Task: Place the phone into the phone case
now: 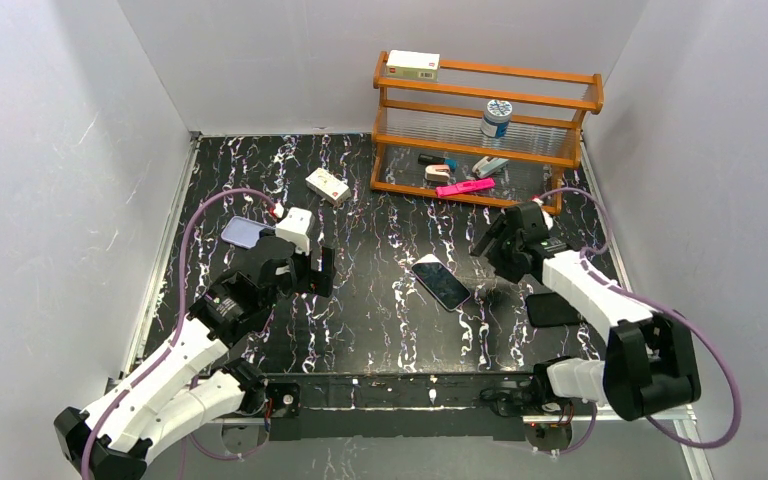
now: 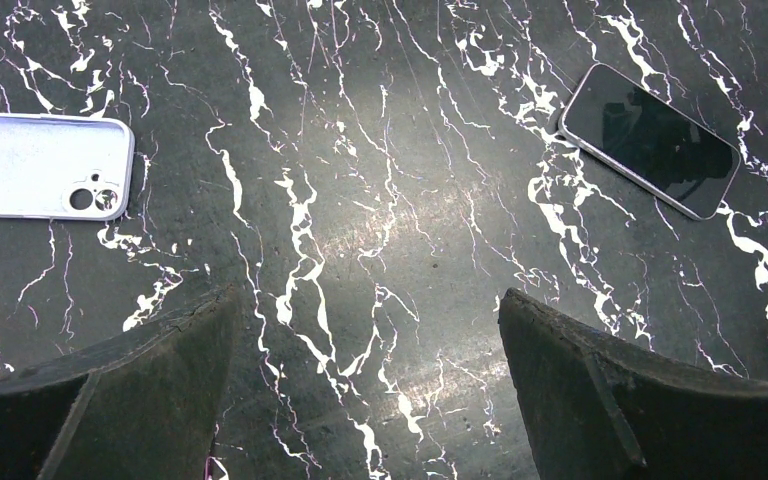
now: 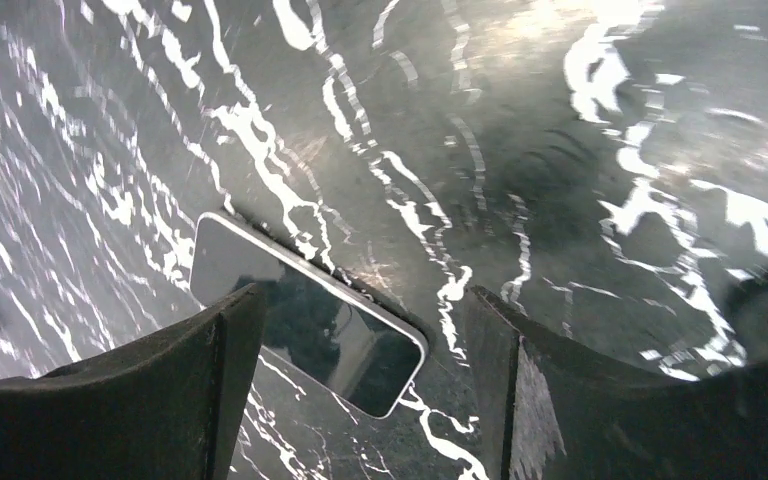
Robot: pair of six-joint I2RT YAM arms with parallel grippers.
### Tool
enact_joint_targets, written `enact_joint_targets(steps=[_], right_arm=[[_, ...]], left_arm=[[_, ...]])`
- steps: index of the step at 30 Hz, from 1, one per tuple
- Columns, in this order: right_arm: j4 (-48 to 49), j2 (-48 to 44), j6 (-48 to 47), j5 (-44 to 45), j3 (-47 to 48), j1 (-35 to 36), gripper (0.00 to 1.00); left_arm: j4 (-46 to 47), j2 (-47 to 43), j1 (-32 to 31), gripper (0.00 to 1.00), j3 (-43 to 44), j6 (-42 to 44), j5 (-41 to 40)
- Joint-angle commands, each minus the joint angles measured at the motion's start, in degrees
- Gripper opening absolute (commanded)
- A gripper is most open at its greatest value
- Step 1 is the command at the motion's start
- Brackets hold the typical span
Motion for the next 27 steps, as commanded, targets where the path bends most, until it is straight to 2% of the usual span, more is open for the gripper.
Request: enact_joint_targets(steps=[1, 7, 11, 13, 20, 27], right_arm=[[-13.0, -6.1, 12.0, 15.4, 4.5, -1.5, 0.8], [-24.4, -8.7, 21.1, 20.6, 6.6, -7.1, 0.76], [-25.3, -8.7, 21.8, 19.4, 4.7, -11.8, 0.57], [-25.1, -8.6, 21.2, 17.5, 3.7, -14.8, 0.52], [-25.3, -4.7, 21.0, 15.4, 2.4, -19.2, 0.46], [-23.9, -3.0, 22.0, 14.0, -0.2, -20.0, 0.46]], left_arm=[[-0.4, -0.9, 0.2, 0.98, -0.1, 0.5, -0.9], [-0.4, -1.4, 0.2, 0.98, -0.3, 0.4, -1.2], [-0.4, -1.2, 0.2, 0.98, -0.2, 0.8, -0.9], [-0.4, -0.8, 0.2, 0.98, 0.0, 1.0, -0.9], [-0.6, -1.8, 0.2, 0.98, -0.2, 0.9, -1.2], [-0.7, -2.0, 0.2, 0.98, -0.2, 1.2, -2.0]])
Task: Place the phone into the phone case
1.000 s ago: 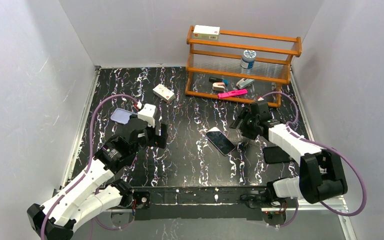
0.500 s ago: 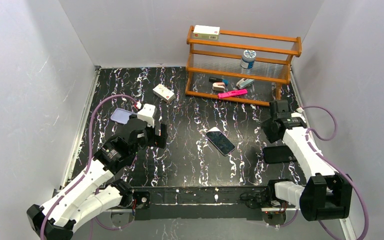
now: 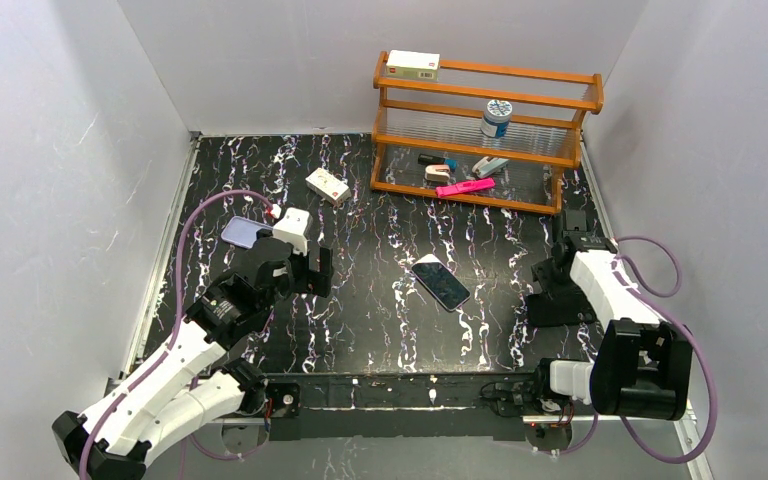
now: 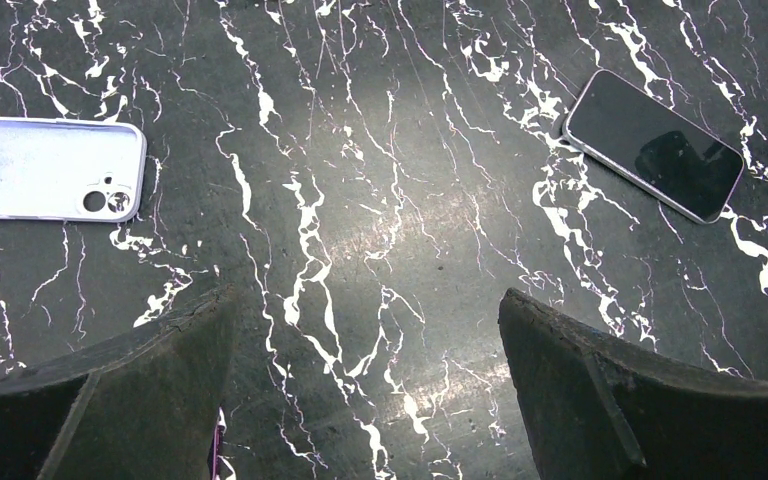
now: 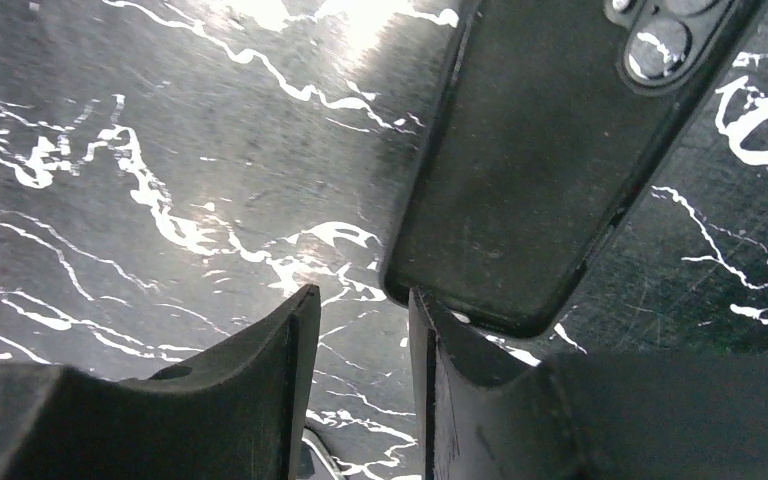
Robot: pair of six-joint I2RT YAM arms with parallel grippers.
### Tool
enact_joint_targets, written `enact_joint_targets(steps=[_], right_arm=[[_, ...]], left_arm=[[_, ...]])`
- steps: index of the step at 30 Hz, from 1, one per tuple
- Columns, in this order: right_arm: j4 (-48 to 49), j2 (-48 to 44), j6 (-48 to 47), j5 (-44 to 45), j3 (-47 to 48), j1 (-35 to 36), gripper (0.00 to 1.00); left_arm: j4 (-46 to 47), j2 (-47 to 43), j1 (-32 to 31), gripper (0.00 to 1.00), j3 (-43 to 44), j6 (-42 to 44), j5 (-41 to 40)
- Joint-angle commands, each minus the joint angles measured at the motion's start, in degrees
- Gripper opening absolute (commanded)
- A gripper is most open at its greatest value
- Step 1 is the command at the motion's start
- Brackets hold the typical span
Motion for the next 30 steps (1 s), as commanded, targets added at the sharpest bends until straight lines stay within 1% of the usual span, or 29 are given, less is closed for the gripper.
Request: enact_joint_targets(steps=[1, 5, 8, 17, 22, 26, 30], right_arm=[[-0.4, -0.2, 2.3, -0.3, -1.9, -0.5, 0.46], [0.1, -0.7, 2.8, 0.0, -4.0, -0.7, 0.46], [2.3, -0.5, 2.1, -0.2, -5.2, -1.2, 0.46], [5.8, 3.2, 2.0, -1.7, -5.6, -3.0, 0.46], [7.7, 4.1, 1.8, -2.8, -6.4, -3.3, 0.4], [6.9, 4.9, 2.1, -2.1, -6.5, -3.4, 0.4], [6.3, 6.2, 2.0, -2.5, -6.1, -3.5, 0.33]], left_arm=[[-0.4, -1.0, 0.2, 0.98, -0.2, 0.7, -1.3], [-0.7, -0.3, 0.2, 0.98, 0.1, 0.9, -1.7], [-0.8, -0.2, 0.2, 0.98, 0.1, 0.9, -1.7], [-0.8, 0.0, 0.2, 0.98, 0.0, 0.8, -1.6], [-0.7, -0.1, 0.2, 0.98, 0.0, 0.8, -1.9], [-0.8, 0.1, 0.2, 0.98, 0.0, 0.8, -2.1], [-0.9, 0.2, 0.2, 0.98, 0.2, 0.8, -2.4]])
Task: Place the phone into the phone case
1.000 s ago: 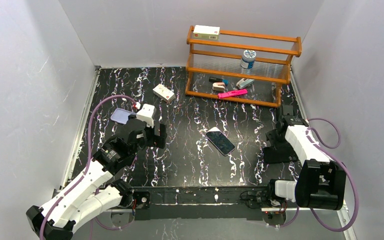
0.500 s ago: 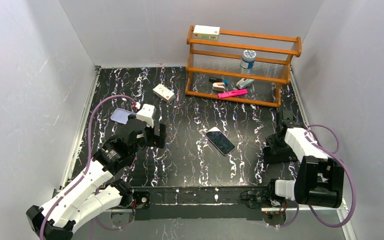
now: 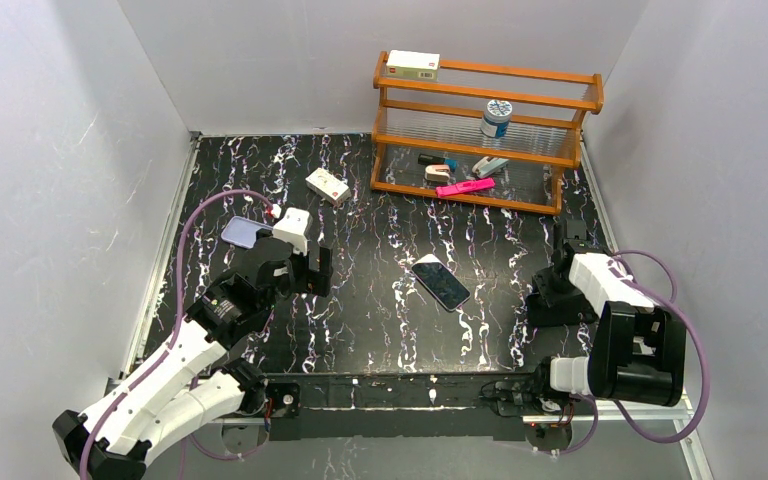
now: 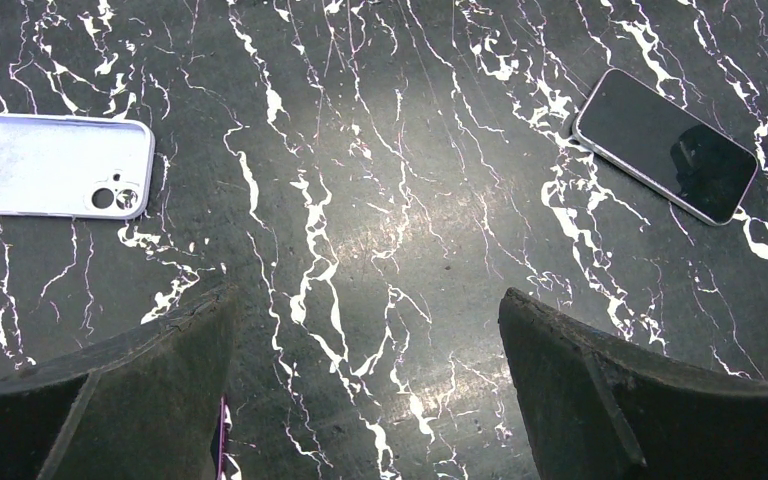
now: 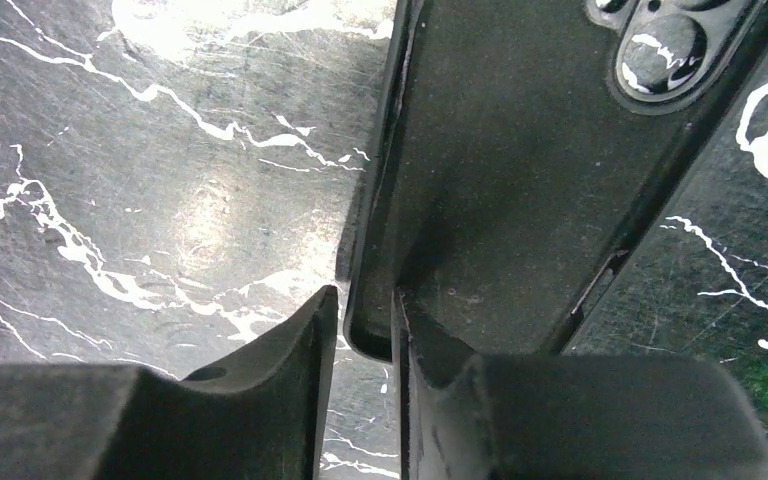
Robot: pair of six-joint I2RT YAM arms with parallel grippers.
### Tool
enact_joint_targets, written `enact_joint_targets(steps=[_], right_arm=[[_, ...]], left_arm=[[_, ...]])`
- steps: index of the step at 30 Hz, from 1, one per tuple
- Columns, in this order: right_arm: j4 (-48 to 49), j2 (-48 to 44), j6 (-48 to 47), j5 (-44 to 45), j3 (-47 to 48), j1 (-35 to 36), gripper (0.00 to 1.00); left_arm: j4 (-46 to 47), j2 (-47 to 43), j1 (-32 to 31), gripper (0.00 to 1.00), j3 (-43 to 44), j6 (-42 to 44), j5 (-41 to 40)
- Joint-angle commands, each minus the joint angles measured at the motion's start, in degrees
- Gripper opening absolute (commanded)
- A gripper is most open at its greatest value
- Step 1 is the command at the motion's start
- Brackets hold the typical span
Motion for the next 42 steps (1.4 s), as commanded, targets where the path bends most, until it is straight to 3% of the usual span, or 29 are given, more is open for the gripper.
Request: enact_joint_targets(steps=[1, 3, 9, 17, 23, 30, 36, 42], right_arm=[[0.1, 2.2, 0.5, -0.1, -0.4, -0.5, 0.32], [0.1, 2.1, 0.4, -0.2, -0.6, -0.5, 0.3], [0.8, -0.5, -3.6, -0.8, 0.1, -0.5, 0.01], [4.5, -8.7, -14.6, -10.1, 1.6, 0.1, 0.01], [9.6, -13.2, -22.8, -21.2, 1.8, 4.7, 0.01], [15.3, -13.8, -29.6, -28.2, 5.0, 24.3, 0.01], [24.8, -13.2, -33.7, -32.7, 4.7, 37.2, 0.01], [28.1, -6.1, -40.0, -31.9, 7.1, 50.1, 0.01]], left_arm=[[-0.8, -0.2, 0.2, 0.98, 0.2, 0.7, -2.0], [-0.9, -0.7, 0.2, 0.98, 0.2, 0.7, -2.7], [-1.0, -2.2, 0.2, 0.98, 0.0, 0.4, -4.7], [-1.7, 1.1, 0.2, 0.98, 0.7, -2.4, -5.0], [-4.5, 5.8, 0.2, 0.98, 1.8, -10.4, -4.7], [-5.4, 13.4, 1.2, 0.98, 3.6, -16.5, 4.2], [-8.6, 13.5, 8.6, 0.98, 8.7, -16.6, 9.5], [-9.4, 11.1, 10.4, 0.98, 8.5, -16.2, 7.8]])
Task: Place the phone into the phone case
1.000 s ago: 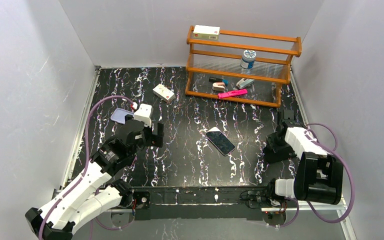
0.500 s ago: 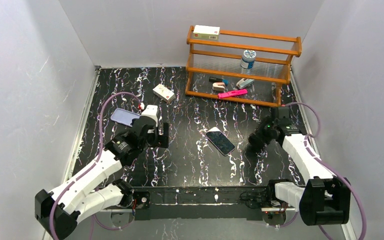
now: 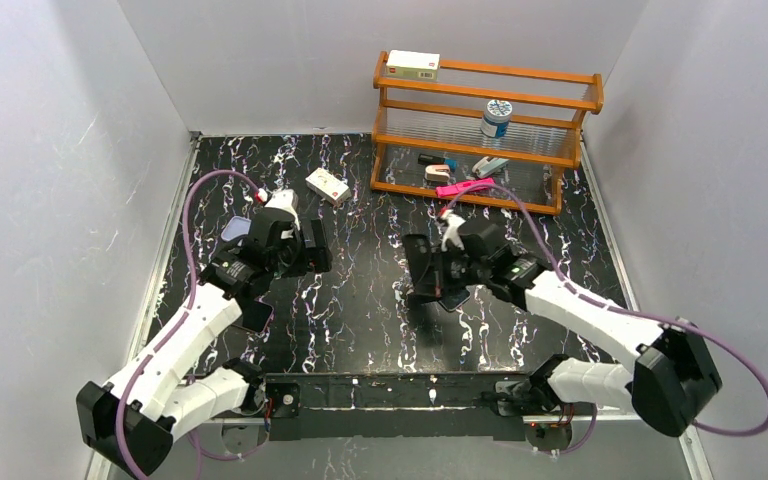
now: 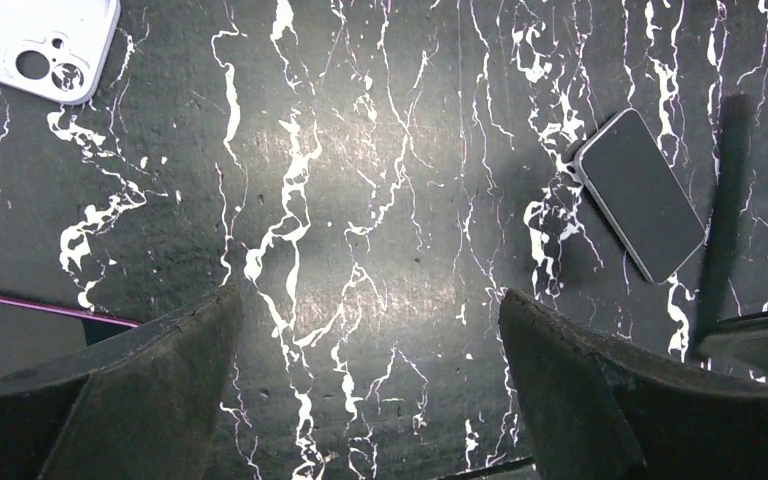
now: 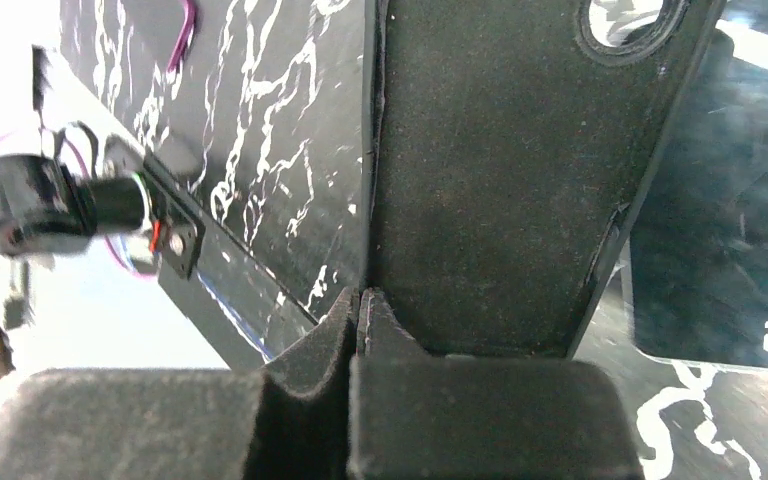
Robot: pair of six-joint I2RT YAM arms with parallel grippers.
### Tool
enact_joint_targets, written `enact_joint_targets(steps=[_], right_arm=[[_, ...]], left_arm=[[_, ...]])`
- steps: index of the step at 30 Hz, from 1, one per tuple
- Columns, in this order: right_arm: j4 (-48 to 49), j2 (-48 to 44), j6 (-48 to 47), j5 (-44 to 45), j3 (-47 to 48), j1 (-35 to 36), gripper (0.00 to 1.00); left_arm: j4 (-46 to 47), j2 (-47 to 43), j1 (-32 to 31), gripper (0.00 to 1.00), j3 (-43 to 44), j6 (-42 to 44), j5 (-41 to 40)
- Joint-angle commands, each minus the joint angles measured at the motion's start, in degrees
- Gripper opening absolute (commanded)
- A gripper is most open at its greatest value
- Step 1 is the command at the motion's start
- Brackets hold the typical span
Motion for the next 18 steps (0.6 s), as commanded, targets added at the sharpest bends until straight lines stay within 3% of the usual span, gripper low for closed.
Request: enact_joint_targets(steps=[1, 10, 18], right_arm=[[6.2, 4.4, -6.0, -0.1, 3.3, 7.4, 0.01], [7.4, 12.8, -4.1, 4.2, 5.1, 13.1, 0.03], [5.9, 15.8, -2.5, 7.0, 6.3, 13.7, 0.23]], left_arm=[[-3.0, -2.6, 0.3, 0.98, 0.3, -0.6, 0.0], [-2.6, -5.0, 0.3, 0.96, -3.8, -2.3, -0.1], [-1.3, -3.6, 0.3, 0.94, -5.4, -2.3, 1.2]])
